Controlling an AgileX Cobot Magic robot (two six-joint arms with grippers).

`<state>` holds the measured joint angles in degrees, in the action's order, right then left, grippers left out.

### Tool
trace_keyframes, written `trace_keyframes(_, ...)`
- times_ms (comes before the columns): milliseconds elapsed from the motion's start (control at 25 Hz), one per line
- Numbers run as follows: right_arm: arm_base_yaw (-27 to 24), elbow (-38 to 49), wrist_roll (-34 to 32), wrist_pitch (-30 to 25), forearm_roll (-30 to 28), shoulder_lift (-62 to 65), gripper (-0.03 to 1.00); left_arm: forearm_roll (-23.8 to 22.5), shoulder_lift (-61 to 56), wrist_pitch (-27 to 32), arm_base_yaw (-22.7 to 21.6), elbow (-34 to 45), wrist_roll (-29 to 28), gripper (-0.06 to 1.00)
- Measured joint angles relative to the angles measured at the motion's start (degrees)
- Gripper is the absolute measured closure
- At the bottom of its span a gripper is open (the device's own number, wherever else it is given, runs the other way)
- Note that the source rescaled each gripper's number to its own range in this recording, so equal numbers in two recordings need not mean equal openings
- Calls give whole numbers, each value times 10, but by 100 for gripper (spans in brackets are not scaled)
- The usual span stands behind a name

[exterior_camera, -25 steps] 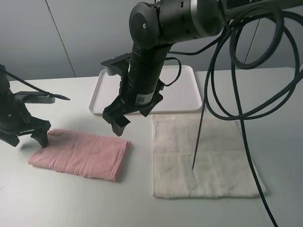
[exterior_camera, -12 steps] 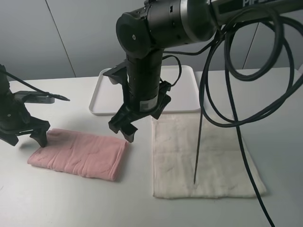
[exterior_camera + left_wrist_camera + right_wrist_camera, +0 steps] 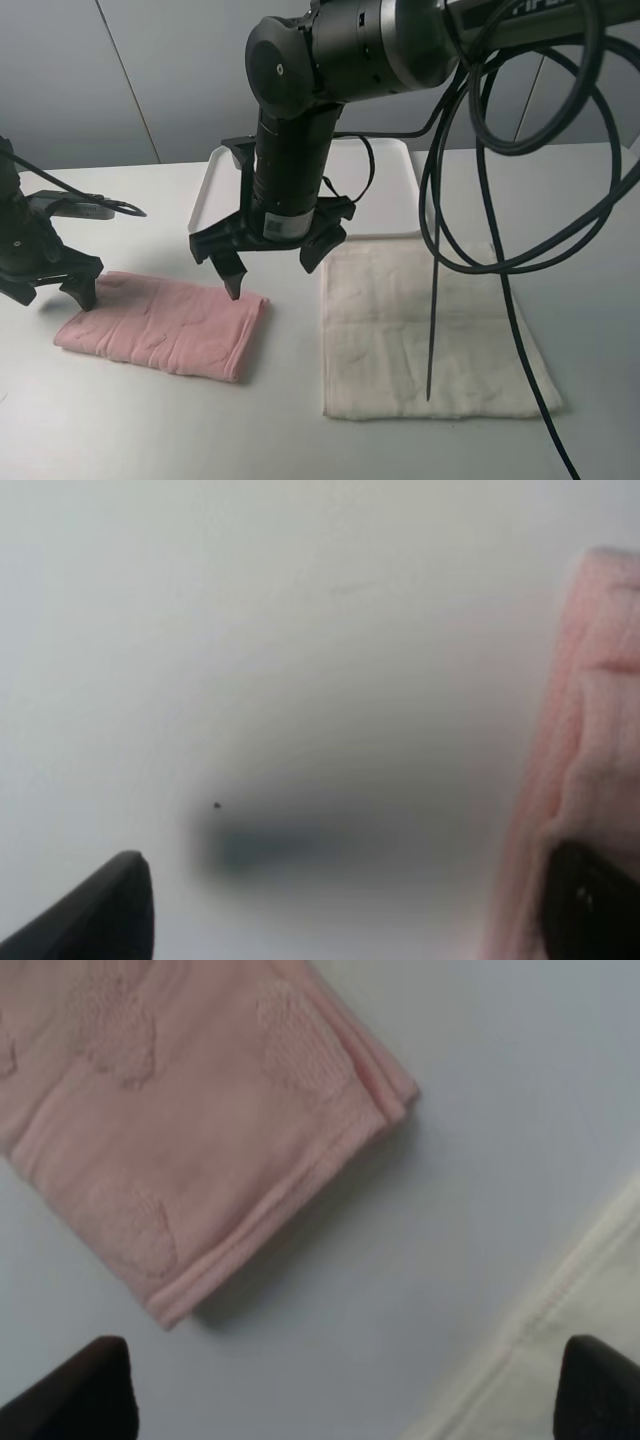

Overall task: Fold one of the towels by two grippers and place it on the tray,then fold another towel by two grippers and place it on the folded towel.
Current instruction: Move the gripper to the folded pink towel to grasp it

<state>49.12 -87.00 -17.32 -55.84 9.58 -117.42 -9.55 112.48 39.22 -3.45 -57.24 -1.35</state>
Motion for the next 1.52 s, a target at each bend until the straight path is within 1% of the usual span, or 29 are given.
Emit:
trace_keyframes(80, 0, 6, -31, 9, 0, 1, 7, -1, 0, -1, 0, 0, 0, -6)
trace_keyframes(240, 4, 47, -94, 40, 3, 1, 7, -2, 0, -3, 0, 0, 0, -6)
trace_keyframes(400, 27, 68, -150, 71, 3, 1, 7, -3, 0, -4, 0, 0, 0, -6)
trace_keyframes(520, 46, 68, -181, 106, 3, 1, 7, -3, 0, -4, 0, 0, -6, -6)
trace_keyframes(640, 59, 68, -207, 124, 5, 1, 7, -1, 0, -2, 0, 0, -14, -6)
trace_keyframes(840, 61, 68, -216, 137, 29, -13, 7, 0, 0, 9, 0, 0, -37, -6)
trace_keyframes(1000, 61, 68, -218, 138, 31, -22, 7, 4, 0, 20, 0, -1, -66, -6)
trace_keyframes(1160, 61, 68, -227, 152, 31, -23, 7, 9, 0, 25, 0, -1, -72, -6)
trace_keyframes(1400, 61, 68, -251, 153, 31, -39, 7, 10, 0, 27, 0, -1, -74, -6)
trace_keyframes(1520, 61, 68, -275, 161, 13, -41, 7, 14, 0, 27, 0, -1, -74, -6)
